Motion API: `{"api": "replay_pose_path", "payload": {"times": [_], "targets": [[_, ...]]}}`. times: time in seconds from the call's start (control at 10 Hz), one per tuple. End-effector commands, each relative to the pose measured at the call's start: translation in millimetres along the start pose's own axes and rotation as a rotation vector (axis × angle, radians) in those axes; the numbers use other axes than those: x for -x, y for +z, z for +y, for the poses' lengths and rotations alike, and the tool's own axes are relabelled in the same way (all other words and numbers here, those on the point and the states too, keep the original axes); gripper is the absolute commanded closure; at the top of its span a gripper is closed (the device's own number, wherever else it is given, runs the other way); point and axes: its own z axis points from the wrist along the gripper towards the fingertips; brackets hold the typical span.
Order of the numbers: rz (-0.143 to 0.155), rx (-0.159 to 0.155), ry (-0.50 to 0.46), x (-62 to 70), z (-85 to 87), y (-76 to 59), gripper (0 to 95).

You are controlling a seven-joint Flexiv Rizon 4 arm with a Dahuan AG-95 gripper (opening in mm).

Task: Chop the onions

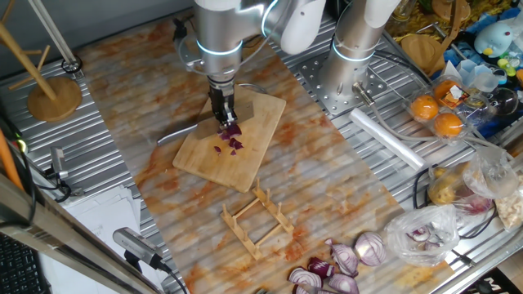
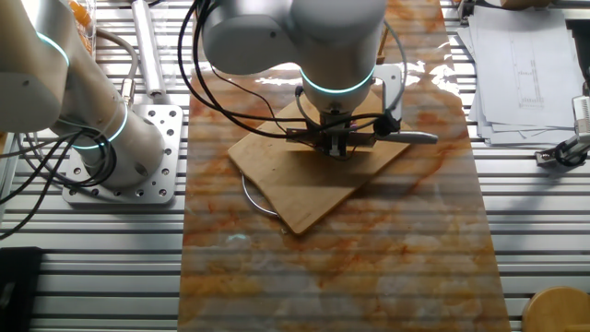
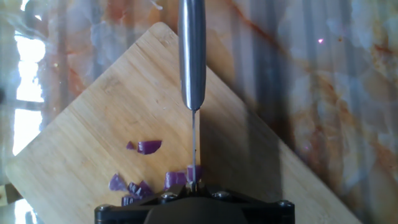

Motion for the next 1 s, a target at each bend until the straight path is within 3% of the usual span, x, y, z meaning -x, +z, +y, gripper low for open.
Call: {"api": "replay_pose_path", "payload": {"times": [0.1,0.6,0.7,1.0], "targets": [[-0.018,-0.001,0.000,0.5,-2.1,25.2,95.0],[-0.049,-0.018,-0.006,0.3,-1.9,43.0,95.0],[-0.047,-0.007,-0.013,0.5,-1.5,41.4,95.0],[-0.033,0.003,-0.015,0.2,1.6,11.8,95.0]]}}
